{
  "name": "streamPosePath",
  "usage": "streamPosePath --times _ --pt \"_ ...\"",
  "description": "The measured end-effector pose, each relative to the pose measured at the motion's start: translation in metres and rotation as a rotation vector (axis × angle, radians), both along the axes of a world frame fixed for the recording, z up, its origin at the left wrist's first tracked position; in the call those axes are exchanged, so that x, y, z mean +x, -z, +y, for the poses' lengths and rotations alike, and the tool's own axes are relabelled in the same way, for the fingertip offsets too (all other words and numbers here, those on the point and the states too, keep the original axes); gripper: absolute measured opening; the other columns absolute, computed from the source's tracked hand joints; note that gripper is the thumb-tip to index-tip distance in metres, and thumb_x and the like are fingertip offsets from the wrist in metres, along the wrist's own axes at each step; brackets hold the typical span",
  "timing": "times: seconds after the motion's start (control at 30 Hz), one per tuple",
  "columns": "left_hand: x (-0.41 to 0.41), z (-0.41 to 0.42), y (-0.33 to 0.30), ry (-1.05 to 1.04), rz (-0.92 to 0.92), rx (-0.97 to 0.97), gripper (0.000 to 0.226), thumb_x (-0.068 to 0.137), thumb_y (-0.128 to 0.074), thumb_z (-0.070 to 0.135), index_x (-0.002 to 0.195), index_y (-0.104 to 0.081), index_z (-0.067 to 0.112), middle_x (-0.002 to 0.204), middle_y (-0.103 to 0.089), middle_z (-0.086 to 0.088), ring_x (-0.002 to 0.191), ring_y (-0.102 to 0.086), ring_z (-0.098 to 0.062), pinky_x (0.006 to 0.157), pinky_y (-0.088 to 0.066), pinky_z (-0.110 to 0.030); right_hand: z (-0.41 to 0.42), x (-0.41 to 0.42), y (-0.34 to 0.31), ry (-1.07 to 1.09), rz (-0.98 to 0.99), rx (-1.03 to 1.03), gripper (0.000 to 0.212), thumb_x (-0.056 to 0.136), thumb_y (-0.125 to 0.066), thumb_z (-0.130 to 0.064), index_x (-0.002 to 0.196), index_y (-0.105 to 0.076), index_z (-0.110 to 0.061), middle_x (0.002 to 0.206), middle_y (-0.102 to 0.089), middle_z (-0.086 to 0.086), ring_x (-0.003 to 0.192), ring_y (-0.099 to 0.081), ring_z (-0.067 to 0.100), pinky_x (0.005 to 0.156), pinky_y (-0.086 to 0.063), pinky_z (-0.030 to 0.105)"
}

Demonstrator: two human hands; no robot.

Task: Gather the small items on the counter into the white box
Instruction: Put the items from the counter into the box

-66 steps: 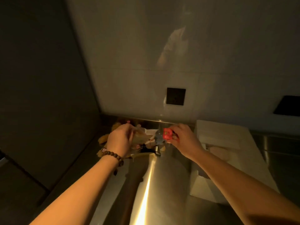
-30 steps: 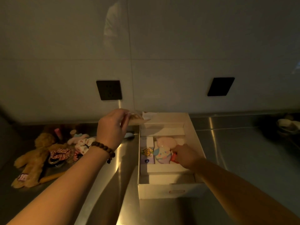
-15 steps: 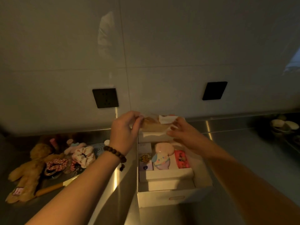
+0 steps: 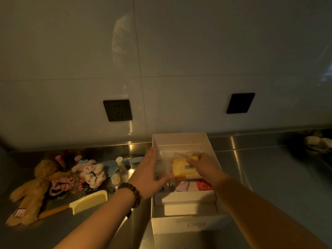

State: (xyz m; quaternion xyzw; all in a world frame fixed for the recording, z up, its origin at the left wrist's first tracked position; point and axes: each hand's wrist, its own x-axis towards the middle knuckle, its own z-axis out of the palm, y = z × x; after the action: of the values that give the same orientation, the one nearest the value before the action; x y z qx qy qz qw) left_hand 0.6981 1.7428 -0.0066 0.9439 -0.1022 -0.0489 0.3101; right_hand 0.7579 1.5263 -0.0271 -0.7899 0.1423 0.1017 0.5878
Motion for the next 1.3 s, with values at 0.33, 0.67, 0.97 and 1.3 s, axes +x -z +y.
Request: streamPosePath --times 0.33,0.67,0.97,1.3 --pt "-0.010 -0.001 0.015 0.046 -0.135 0.101 0.101 0.079 -0.054 0.058 0.129 0.033 0.039 0.143 0.023 0.021 0.130 0.013 0.006 0.108 0.001 -0.022 0.019 0.008 0.046 -0.503 -0.362 -0.975 0.082 0.088 -0.045 -0.061 0.151 0.000 -0.032 0.161 -0.007 0.005 0.146 -0.014 0.032 0.115 -0.017 0.050" --pt "-0.011 -0.004 0.015 0.052 -0.088 0.129 0.098 0.081 -0.049 0.052 0.114 0.044 0.056 0.142 0.029 0.021 0.122 0.019 0.013 0.103 0.015 -0.021 0.035 0.008 0.067 -0.869 -0.361 -1.112 0.063 0.094 -0.018 -0.063 0.148 0.007 -0.043 0.160 0.018 0.001 0.145 0.021 0.033 0.117 0.008 0.056" --pt "-0.013 -0.003 0.019 -0.053 -0.110 0.079 0.085 0.085 -0.044 0.046 0.144 0.016 0.035 0.153 0.012 0.015 0.136 0.005 0.001 0.108 0.004 -0.022 0.053 -0.015 0.031 -0.660 -0.284 -0.863 0.060 0.101 -0.022 -0.048 0.152 0.000 -0.026 0.162 0.006 0.002 0.149 0.008 0.021 0.120 0.002 0.049" --pt "-0.075 0.056 0.016 -0.412 -0.221 0.210 0.063 0.094 -0.029 0.054 0.146 -0.025 0.018 0.149 -0.034 -0.005 0.136 -0.029 -0.018 0.112 -0.023 -0.033 0.117 -0.069 -0.035 -0.734 -0.550 -0.472 0.046 0.101 -0.039 -0.033 0.146 -0.035 -0.024 0.154 -0.032 -0.004 0.141 -0.031 0.015 0.112 -0.027 0.029"
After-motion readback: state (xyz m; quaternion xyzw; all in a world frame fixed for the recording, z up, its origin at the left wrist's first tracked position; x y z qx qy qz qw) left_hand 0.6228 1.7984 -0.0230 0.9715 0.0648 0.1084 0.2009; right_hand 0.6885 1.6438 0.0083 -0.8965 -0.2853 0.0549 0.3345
